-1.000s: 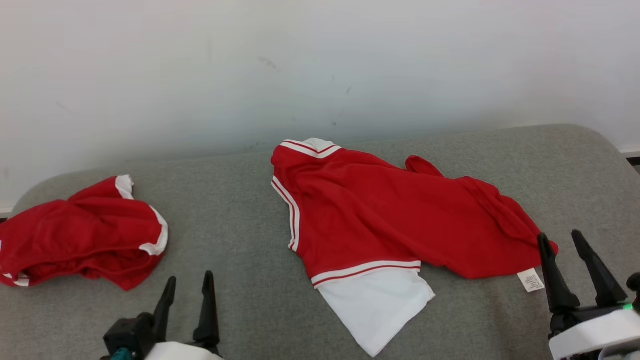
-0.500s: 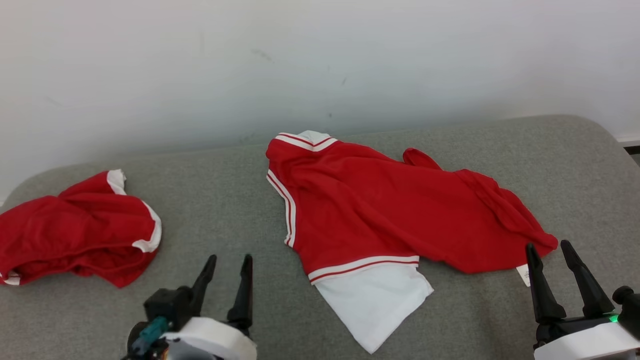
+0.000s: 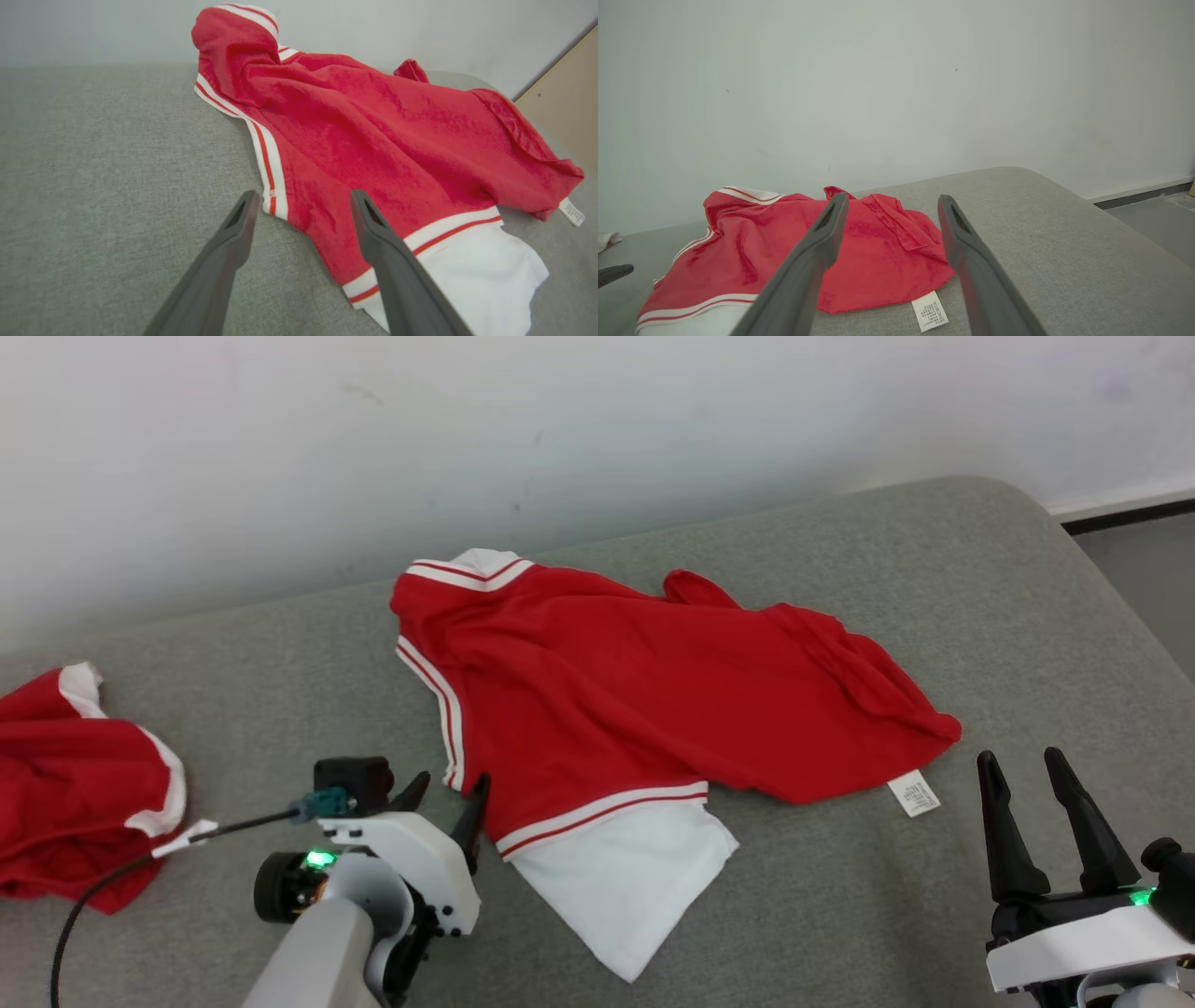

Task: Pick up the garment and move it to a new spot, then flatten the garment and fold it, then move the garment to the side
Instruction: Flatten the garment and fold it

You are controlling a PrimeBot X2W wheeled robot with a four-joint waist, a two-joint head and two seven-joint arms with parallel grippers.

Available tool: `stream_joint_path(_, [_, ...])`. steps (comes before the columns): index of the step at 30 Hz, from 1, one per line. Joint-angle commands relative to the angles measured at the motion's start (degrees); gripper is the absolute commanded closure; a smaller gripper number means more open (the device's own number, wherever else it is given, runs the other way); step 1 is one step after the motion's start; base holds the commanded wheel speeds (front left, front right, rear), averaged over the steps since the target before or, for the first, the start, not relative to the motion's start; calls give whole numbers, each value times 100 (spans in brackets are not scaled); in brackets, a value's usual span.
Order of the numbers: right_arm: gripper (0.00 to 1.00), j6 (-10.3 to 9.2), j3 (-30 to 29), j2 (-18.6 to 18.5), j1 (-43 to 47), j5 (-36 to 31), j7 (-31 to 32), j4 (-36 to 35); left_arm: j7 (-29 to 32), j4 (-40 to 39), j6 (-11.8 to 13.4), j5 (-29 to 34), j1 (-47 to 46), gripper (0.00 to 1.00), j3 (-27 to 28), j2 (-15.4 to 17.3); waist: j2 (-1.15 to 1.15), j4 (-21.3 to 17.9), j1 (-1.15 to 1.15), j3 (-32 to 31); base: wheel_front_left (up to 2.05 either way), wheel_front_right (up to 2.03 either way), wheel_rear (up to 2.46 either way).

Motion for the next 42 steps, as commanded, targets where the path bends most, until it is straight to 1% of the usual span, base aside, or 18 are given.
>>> stream_joint_path(1, [0, -10, -25, 8, -53, -4, -37, 33, 87, 193, 0, -29, -184, 0, 0, 77, 0, -222, 0, 161, 0, 0, 0])
stream_joint_path(3, [0, -10, -30, 25, -68, -2, -50, 50, 161, 333, 9, -57, -281, 0, 16, 88, 0, -279, 0, 190, 0, 0, 0])
stream_joint_path(5, [0, -10, -38, 55, -90, -3, -72, 81, 395, 648, 90, -4, -449, 0, -5, 153, 0, -380, 0, 240, 0, 0, 0])
stream_joint_path(9, [0, -10, -31, 72, -112, 14, -90, 136, 779, 1121, 221, 44, -772, 0, -58, 175, 0, -509, 0, 286, 0, 0, 0])
stream_joint_path(13, [0, -10, -13, 78, -128, 14, -114, 194, 1130, 1502, 226, 94, -948, 0, -171, 177, 0, -567, 0, 278, 0, 0, 0])
stream_joint_path(14, [0, -10, -11, 79, -128, 9, -118, 211, 1188, 1573, 229, 106, -976, 19, -203, 160, 0, -572, 0, 266, 0, 0, 0])
stream_joint_path(15, [0, -10, -13, 79, -126, 3, -117, 231, 1233, 1625, 232, 111, -1004, 55, -228, 143, 0, -572, 0, 253, 0, 0, 0])
stream_joint_path(16, [0, -10, -22, 80, -120, -4, -109, 243, 1246, 1656, 224, 105, -1023, 84, -245, 126, 0, -567, 0, 239, 0, 0, 0])
stream_joint_path(17, [0, -10, -32, 81, -109, -12, -114, 253, 1238, 1686, 220, 104, -1043, 100, -265, 112, 0, -557, 0, 223, 0, 0, 0])
stream_joint_path(20, [0, -10, -58, 75, -68, -24, -119, 283, 1144, 1710, 190, 73, -1074, 100, -298, 91, 0, -491, 0, 151, 0, 0, 0])
stream_joint_path(25, [0, -10, -83, 25, -17, -38, -124, 290, 985, 1713, 218, 17, -1070, 100, -279, 138, 0, -274, 0, -9, 0, 0, 0])
stream_joint_path(33, [0, -10, -136, -60, 88, -47, -22, 246, 931, 1701, 199, -190, -805, 100, -61, 568, 0, 71, 0, -270, 0, 0, 0])
stream_joint_path(41, [0, -10, -139, -73, 134, -54, 106, 160, 961, 1742, 291, -397, -659, 100, 175, 990, 0, 135, 0, -286, 0, 0, 0])
stream_joint_path(42, [0, -10, -142, -75, 142, -53, 121, 159, 916, 1751, 281, -424, -653, 92, 202, 1020, 0, 133, 0, -279, 0, 0, 0])
